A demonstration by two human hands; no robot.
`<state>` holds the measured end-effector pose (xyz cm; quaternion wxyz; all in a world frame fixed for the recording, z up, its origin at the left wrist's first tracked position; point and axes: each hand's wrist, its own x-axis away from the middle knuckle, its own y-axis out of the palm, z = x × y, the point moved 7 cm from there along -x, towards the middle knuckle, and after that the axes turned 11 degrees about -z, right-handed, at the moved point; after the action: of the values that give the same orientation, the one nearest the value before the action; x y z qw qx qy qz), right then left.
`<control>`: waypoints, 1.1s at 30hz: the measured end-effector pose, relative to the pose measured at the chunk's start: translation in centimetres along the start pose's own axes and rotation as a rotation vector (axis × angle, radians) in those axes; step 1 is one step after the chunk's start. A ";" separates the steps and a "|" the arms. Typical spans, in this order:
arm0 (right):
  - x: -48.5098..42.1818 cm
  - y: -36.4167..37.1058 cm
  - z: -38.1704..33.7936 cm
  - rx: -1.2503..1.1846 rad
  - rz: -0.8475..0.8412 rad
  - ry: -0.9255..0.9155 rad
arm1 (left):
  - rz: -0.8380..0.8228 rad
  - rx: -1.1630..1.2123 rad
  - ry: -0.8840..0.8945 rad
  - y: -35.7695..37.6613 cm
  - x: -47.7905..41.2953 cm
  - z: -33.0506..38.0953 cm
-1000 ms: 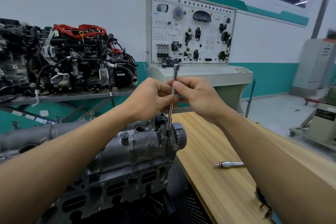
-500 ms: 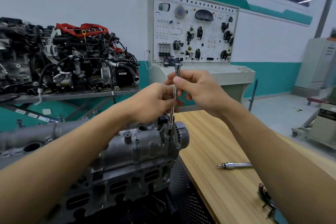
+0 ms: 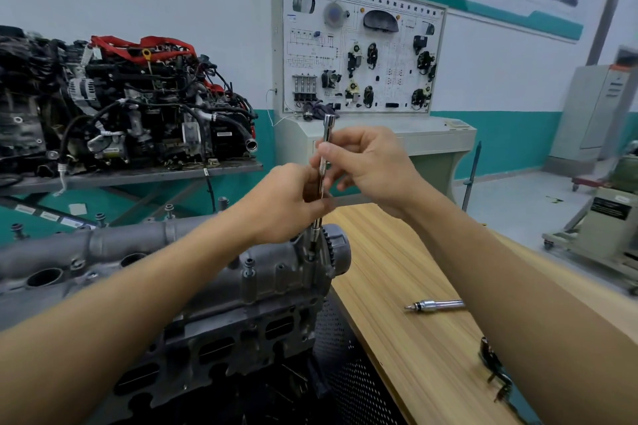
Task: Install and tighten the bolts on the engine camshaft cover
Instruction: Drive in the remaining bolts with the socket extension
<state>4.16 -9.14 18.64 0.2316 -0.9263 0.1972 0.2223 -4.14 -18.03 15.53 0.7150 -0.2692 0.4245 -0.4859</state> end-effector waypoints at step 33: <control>0.2 0.8 0.9 -0.070 -0.157 0.067 | -0.074 0.185 0.070 0.2 0.8 -0.6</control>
<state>3.66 -9.41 17.53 0.2092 -0.9534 0.1237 0.1789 -4.38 -18.69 14.80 0.7031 -0.2006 0.3923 -0.5582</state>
